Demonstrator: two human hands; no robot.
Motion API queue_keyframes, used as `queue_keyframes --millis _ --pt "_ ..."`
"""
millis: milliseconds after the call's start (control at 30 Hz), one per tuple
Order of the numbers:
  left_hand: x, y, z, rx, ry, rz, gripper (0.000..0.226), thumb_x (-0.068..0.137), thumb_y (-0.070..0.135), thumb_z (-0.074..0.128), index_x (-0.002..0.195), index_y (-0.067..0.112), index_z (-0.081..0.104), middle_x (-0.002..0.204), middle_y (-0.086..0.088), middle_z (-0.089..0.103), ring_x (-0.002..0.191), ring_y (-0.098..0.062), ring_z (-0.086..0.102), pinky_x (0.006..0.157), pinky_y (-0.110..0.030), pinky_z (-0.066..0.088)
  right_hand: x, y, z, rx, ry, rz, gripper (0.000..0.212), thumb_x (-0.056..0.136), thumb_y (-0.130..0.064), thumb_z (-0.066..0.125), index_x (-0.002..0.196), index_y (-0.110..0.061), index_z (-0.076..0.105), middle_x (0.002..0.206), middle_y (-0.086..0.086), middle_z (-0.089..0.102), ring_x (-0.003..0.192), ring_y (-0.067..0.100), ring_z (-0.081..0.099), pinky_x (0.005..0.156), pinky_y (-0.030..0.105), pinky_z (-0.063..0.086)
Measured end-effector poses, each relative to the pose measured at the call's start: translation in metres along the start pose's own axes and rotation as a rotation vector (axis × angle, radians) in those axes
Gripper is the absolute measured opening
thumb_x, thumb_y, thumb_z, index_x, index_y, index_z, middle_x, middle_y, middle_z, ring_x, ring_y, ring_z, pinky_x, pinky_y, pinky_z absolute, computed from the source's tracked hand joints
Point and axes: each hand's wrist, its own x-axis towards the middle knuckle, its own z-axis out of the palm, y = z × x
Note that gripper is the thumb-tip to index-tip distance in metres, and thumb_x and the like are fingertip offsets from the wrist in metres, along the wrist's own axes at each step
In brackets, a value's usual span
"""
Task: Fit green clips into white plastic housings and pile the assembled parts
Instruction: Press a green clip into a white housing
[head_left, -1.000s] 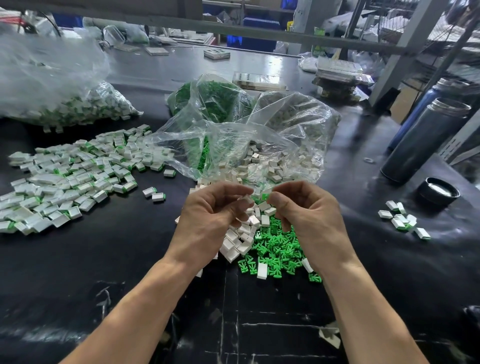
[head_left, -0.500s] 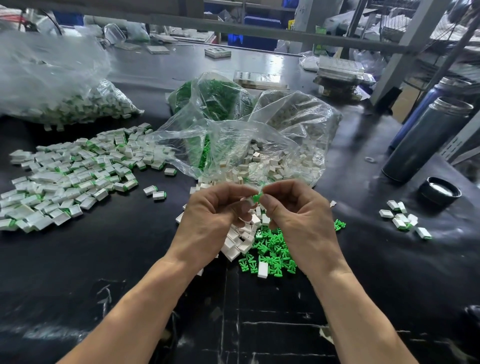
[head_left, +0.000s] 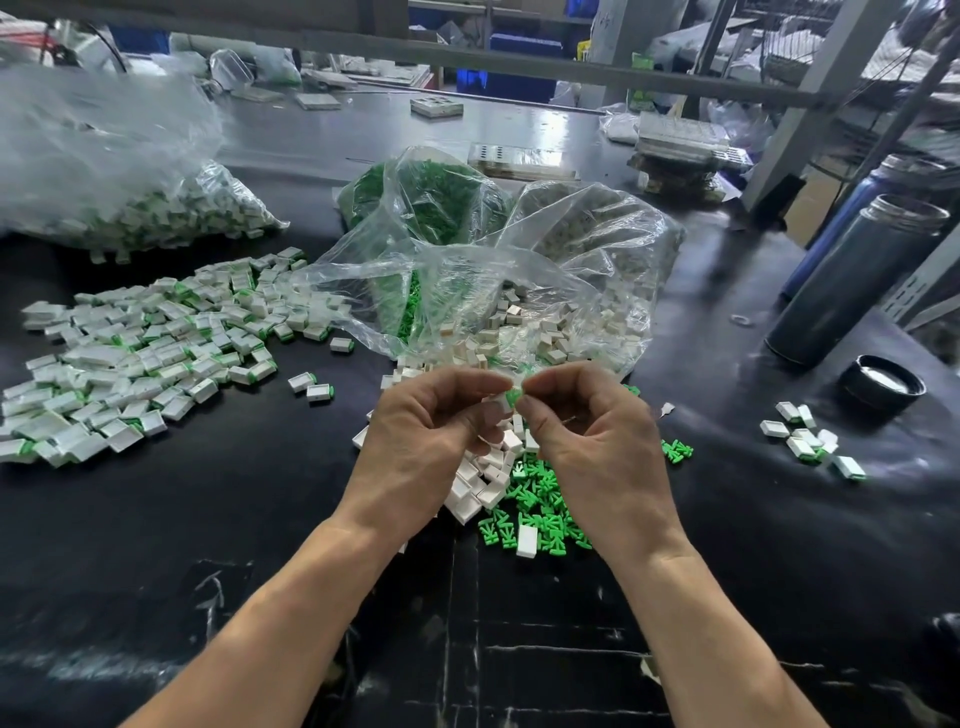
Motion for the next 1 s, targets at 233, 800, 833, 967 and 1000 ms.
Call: queue_keyframes --millis 233,800,833,967,1000 --pt "0.0003 -0.0005 -0.0005 -0.010 0.010 -0.001 0.019 0.091 -0.005 0.069 0.103 0.007 0.076 0.085 -0.010 0.077 0.072 -0.019 0.069 0.066 -0.026 0.058 0.0013 -0.0014 0.0007 0.160 -0.044 0.120 0.010 0.092 -0.012 0.078 0.096 -0.020 0.074 0.079 -0.003 0.073 0.068 0.008 0.066 0.060 0.021 0.054" --pt "-0.0015 0.0063 -0.0002 0.038 0.026 -0.013 0.007 0.090 0.005 0.074 0.097 0.005 0.075 0.080 -0.010 0.075 0.067 -0.016 0.065 0.065 -0.031 0.057 -0.0018 0.0014 0.0037 0.108 -0.067 0.055 0.010 0.097 -0.015 0.071 0.095 -0.024 0.073 0.078 -0.006 0.073 0.063 0.007 0.063 0.058 0.021 0.052" --pt "-0.0017 0.0064 0.0003 0.043 0.029 -0.009 0.007 0.089 0.005 0.074 0.097 0.006 0.075 0.079 -0.008 0.075 0.066 -0.016 0.064 0.065 -0.030 0.057 -0.0018 0.0013 0.0044 0.122 -0.063 0.063 0.010 0.097 -0.014 0.071 0.095 -0.024 0.073 0.077 -0.006 0.073 0.062 0.007 0.063 0.057 0.021 0.052" --pt "-0.0021 0.0063 0.0001 0.062 0.037 -0.007 0.007 0.089 0.004 0.075 0.096 0.007 0.075 0.080 -0.006 0.075 0.066 -0.015 0.064 0.066 -0.031 0.057 -0.0016 0.0008 0.0032 0.109 -0.083 0.059 0.012 0.098 -0.014 0.071 0.094 -0.026 0.073 0.076 -0.007 0.072 0.063 0.006 0.063 0.058 0.021 0.052" --pt "-0.0022 0.0058 -0.0002 0.073 0.039 -0.003 0.006 0.090 0.004 0.074 0.095 0.008 0.076 0.079 -0.006 0.075 0.066 -0.015 0.063 0.066 -0.031 0.057 -0.0020 0.0007 0.0026 0.080 -0.088 0.048 0.014 0.097 -0.015 0.071 0.093 -0.028 0.073 0.077 -0.008 0.072 0.064 0.004 0.063 0.059 0.021 0.052"
